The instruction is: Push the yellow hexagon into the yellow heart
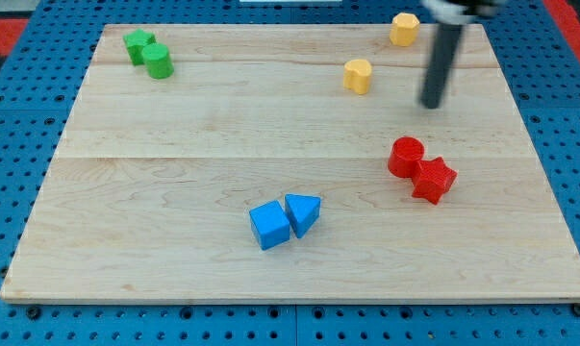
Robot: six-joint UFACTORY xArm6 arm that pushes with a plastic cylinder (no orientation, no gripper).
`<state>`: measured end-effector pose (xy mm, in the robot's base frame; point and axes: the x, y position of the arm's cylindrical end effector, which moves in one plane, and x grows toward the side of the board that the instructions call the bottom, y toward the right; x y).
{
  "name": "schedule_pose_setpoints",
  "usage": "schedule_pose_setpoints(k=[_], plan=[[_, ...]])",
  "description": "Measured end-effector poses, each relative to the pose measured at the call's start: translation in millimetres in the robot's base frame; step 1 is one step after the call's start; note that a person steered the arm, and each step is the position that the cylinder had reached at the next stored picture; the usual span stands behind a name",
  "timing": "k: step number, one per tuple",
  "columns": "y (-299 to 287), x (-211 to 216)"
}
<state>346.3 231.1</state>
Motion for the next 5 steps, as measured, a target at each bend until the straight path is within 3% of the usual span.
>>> schedule_pose_setpoints(k=[1,2,3,5], plan=[[69.1,-86.3],[76.5,-149.9],[68.2,-155.3],[-55.0,-154.5]])
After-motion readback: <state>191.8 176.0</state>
